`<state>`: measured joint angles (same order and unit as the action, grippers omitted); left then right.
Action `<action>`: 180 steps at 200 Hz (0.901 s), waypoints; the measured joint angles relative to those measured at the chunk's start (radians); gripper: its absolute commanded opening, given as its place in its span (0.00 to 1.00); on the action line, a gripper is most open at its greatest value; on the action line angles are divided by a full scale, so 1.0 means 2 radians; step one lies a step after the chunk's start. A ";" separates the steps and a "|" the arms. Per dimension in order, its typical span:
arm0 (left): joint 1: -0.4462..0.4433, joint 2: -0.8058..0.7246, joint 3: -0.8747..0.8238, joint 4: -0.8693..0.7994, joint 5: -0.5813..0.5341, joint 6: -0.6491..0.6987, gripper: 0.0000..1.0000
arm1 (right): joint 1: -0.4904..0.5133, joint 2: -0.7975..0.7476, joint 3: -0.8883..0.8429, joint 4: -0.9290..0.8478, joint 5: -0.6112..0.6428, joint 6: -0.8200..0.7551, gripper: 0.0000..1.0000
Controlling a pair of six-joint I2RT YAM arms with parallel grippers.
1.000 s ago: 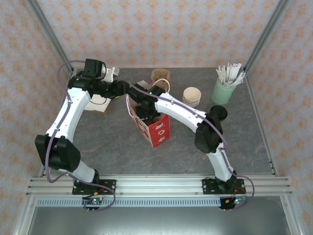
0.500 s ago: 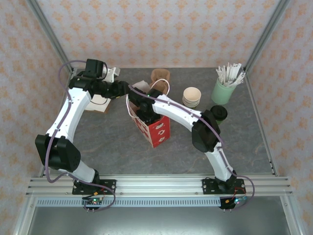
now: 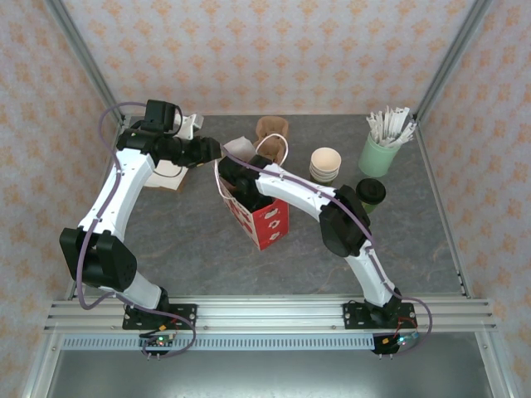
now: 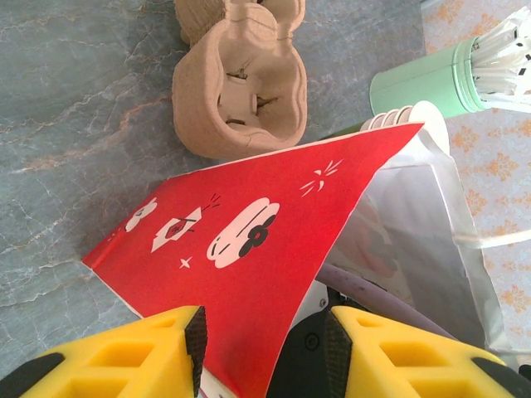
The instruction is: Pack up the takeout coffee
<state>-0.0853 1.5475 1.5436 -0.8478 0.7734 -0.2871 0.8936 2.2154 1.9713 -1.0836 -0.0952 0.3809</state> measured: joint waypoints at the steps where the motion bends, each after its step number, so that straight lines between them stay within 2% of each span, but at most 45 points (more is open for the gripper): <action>1: 0.000 0.000 0.000 0.000 0.000 0.000 0.44 | 0.000 0.000 0.000 0.000 0.000 0.000 0.05; 180: 0.000 0.000 -0.001 0.000 -0.004 -0.001 0.43 | 0.000 0.014 -0.002 0.014 -0.018 0.000 0.08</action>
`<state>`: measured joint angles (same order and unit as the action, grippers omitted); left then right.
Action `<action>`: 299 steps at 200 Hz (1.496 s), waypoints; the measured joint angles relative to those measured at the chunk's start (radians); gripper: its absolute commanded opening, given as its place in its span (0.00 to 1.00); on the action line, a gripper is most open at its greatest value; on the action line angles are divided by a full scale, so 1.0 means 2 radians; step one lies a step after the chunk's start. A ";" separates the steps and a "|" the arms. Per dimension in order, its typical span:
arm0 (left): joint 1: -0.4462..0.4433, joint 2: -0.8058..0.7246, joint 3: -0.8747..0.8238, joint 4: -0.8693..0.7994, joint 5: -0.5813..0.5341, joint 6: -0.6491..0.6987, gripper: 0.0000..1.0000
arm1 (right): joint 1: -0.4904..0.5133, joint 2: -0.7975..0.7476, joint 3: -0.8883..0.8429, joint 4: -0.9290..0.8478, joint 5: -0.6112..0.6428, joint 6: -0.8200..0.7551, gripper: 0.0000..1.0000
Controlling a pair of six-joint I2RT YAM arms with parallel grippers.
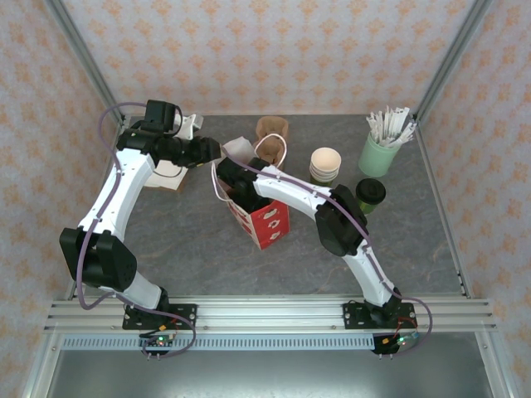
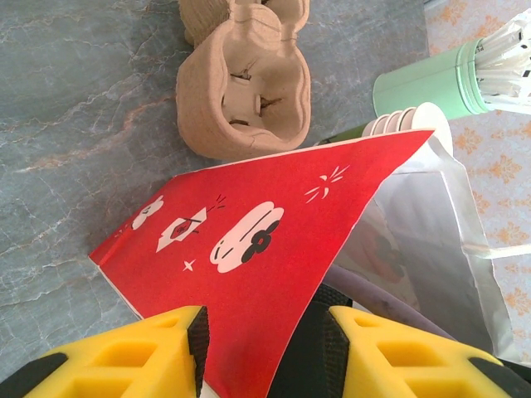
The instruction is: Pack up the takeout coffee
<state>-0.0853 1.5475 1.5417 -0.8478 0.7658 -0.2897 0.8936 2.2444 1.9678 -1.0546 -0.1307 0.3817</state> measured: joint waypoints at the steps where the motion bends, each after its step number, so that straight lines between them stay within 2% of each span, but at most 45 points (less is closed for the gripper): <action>1: 0.000 0.000 0.000 0.000 0.000 0.000 0.43 | 0.000 0.000 0.000 0.000 0.000 0.000 0.08; 85: -0.002 0.000 -0.003 0.000 0.000 0.000 0.43 | -0.005 -0.046 -0.010 0.005 -0.004 0.003 0.16; 130: -0.003 0.000 -0.004 0.000 0.000 0.001 0.43 | -0.005 -0.077 -0.008 0.008 -0.006 0.005 0.16; 299: -0.003 0.000 -0.004 0.000 0.000 0.001 0.43 | -0.005 -0.146 0.089 -0.035 0.019 0.003 0.19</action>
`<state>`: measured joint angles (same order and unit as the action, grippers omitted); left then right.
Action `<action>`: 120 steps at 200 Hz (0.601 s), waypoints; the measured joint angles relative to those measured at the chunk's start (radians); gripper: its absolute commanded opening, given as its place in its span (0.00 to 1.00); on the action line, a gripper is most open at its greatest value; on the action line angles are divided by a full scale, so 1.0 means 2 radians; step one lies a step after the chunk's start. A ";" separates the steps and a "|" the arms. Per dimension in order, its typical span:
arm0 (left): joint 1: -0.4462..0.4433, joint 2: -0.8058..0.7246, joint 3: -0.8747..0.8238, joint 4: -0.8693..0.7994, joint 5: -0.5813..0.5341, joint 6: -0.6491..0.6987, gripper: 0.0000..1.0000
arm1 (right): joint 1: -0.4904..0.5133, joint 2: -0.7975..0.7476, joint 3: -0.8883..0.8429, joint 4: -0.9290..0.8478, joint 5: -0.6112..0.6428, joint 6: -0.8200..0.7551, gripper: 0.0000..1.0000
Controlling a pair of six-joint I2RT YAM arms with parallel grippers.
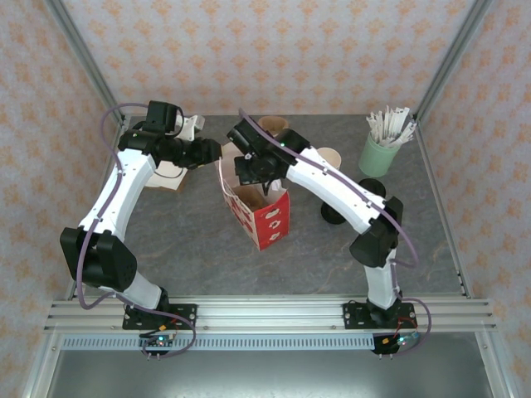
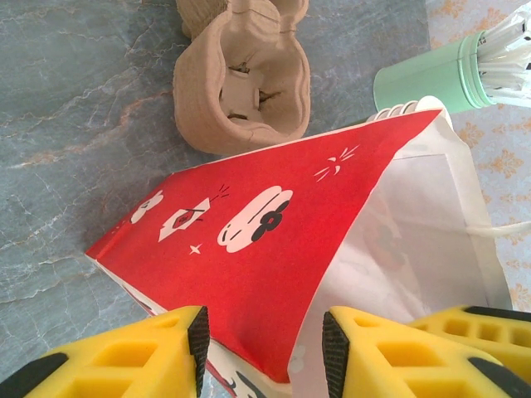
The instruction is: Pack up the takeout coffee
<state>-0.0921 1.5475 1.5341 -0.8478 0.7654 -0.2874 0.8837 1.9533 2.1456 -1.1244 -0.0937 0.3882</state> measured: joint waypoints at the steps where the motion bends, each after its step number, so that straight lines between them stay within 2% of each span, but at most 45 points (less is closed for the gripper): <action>1: 0.000 0.000 0.000 0.000 0.000 0.000 0.43 | 0.000 -0.002 0.000 0.000 0.000 0.000 0.19; 32: 0.000 0.000 0.000 0.000 0.000 0.000 0.46 | 0.000 -0.033 0.003 -0.005 0.000 0.000 0.19; 74: 0.000 0.010 0.012 -0.002 0.000 0.000 0.57 | 0.000 -0.081 0.006 -0.006 0.002 -0.004 0.21; 120: 0.000 0.035 0.092 -0.031 -0.010 0.008 0.75 | -0.005 -0.133 0.006 -0.001 0.010 -0.023 0.30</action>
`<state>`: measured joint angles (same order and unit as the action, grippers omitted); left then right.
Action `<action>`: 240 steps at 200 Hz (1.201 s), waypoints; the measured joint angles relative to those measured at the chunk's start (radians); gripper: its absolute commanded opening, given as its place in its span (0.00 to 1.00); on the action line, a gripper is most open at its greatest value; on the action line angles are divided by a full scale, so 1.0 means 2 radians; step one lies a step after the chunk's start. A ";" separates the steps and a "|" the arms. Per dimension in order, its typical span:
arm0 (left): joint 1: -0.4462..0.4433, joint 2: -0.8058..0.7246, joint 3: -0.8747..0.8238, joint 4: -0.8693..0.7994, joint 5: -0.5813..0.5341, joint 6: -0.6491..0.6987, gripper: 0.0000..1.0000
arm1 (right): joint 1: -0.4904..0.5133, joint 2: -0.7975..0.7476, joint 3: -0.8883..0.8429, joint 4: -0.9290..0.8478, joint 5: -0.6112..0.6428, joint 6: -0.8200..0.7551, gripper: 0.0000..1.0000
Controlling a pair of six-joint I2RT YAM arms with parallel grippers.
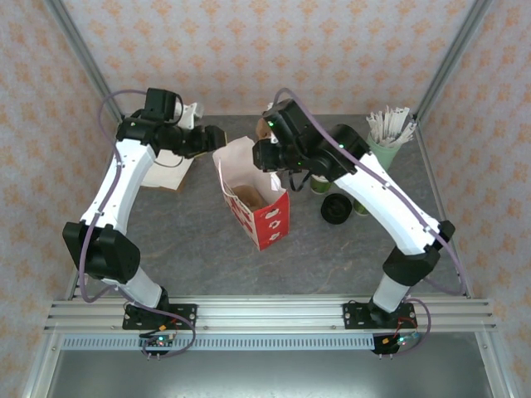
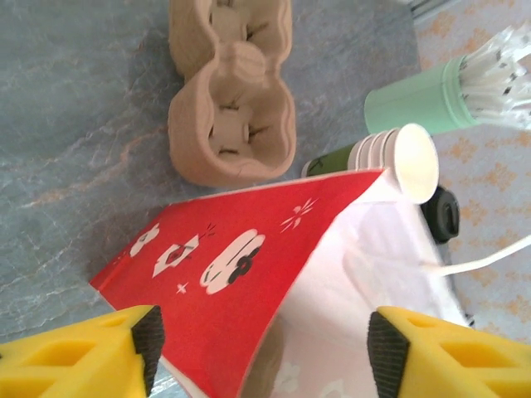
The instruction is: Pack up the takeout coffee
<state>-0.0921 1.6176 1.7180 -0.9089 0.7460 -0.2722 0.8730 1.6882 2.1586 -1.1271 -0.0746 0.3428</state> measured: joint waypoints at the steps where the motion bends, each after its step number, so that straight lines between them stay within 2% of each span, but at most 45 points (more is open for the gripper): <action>1: 0.000 0.000 0.002 -0.001 0.000 0.000 0.75 | 0.000 -0.001 0.000 0.000 0.000 0.000 0.30; 40: 0.002 0.004 0.073 -0.017 -0.017 0.006 0.86 | -0.033 -0.042 0.001 0.007 0.000 -0.013 0.40; 65: 0.014 -0.017 0.074 -0.019 -0.037 0.004 0.90 | -0.075 -0.084 -0.022 0.013 -0.002 -0.015 0.44; 102: 0.038 -0.116 0.009 -0.019 -0.073 0.000 0.91 | -0.146 -0.161 -0.095 0.015 -0.001 -0.013 0.49; 126: 0.037 -0.185 -0.034 -0.020 -0.086 -0.008 0.90 | -0.185 -0.208 -0.141 0.014 0.000 -0.013 0.58; 194: 0.037 -0.288 -0.130 -0.058 -0.103 -0.053 0.89 | -0.288 -0.291 -0.244 -0.003 0.002 -0.024 0.93; 223: 0.034 -0.327 -0.192 -0.044 -0.081 -0.106 0.88 | -0.321 -0.311 -0.297 -0.010 -0.005 -0.022 0.96; 240: 0.018 -0.343 -0.229 -0.017 -0.064 -0.153 0.88 | -0.330 -0.311 -0.323 -0.008 -0.012 -0.019 0.96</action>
<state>-0.0566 0.9310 1.2602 -0.9424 0.6170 -0.5777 0.2131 1.0668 1.5127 -1.1439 -0.0982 0.3042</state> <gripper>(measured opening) 0.883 0.961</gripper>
